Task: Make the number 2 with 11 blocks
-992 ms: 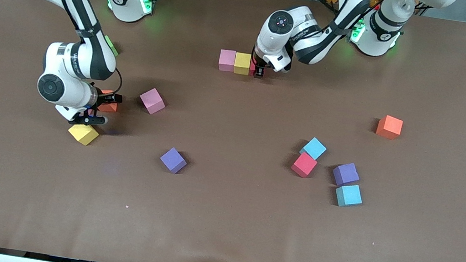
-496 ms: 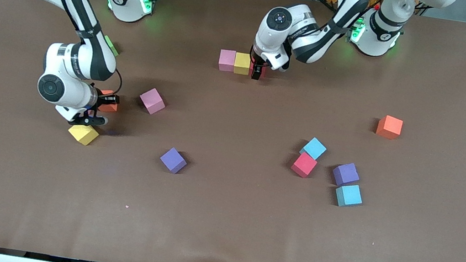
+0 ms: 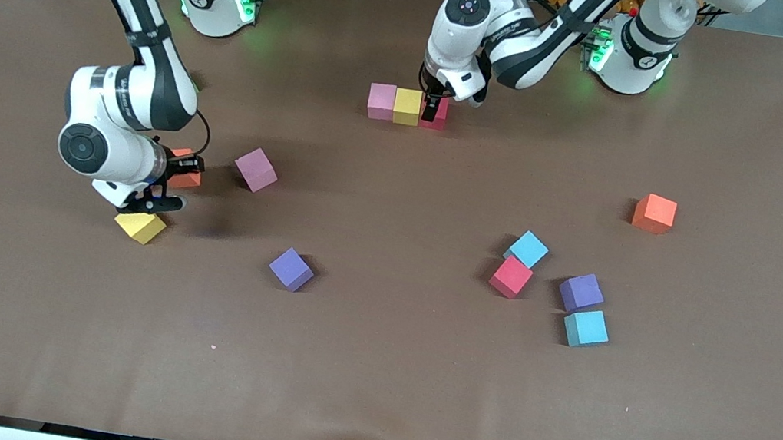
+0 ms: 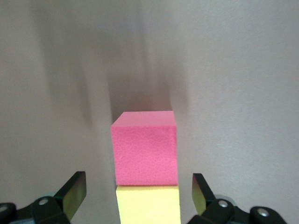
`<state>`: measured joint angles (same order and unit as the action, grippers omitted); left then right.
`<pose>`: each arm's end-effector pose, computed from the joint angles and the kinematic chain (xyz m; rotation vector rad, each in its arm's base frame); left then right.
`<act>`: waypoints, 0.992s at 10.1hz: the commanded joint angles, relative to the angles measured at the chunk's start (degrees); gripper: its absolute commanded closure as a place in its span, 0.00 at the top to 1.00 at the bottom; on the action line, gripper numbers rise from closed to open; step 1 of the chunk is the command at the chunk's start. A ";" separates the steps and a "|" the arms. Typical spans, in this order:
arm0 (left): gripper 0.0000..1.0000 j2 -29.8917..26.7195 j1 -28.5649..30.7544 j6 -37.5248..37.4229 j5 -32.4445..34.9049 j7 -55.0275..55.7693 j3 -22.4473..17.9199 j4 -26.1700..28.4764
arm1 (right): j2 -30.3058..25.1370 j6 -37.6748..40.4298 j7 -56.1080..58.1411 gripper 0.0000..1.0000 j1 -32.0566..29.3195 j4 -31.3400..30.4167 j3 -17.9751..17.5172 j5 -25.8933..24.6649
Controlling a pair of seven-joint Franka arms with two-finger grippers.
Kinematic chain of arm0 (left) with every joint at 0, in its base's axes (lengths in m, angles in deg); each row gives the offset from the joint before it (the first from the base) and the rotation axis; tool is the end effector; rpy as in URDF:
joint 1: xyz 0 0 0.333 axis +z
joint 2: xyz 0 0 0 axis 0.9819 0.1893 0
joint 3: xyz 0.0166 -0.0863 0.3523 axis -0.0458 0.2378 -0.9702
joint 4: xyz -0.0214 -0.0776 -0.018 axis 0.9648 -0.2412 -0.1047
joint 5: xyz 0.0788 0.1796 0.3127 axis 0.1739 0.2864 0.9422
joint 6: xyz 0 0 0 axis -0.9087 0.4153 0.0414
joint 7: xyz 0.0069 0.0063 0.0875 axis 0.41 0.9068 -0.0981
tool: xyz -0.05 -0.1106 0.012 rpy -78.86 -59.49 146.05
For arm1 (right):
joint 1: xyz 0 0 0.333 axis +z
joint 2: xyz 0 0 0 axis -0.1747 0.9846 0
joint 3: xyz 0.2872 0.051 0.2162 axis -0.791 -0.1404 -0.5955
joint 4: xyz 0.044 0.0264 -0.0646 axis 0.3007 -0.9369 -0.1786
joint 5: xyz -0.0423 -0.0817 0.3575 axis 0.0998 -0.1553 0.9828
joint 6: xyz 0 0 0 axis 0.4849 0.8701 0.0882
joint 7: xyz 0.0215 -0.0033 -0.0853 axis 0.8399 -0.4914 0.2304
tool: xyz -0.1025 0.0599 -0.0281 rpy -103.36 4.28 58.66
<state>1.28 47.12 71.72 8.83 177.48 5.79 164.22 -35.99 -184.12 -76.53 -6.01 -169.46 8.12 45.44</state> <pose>0.2382 -0.4672 0.2970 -2.3094 -2.1028 0.2544 0.5288 0.0788 0.3040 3.0646 0.3623 -0.5432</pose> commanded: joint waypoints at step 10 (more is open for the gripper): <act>1.00 -0.80 17.80 -24.69 0.95 -71.76 -10.04 -20.18 | 0.73 1.38 -12.28 0.06 15.44 4.47 -1.96 13.07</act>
<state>-1.23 62.99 48.49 8.86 115.80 -4.31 146.58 -36.23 -183.46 -84.90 6.77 -166.64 6.02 56.03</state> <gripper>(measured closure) 0.000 0.423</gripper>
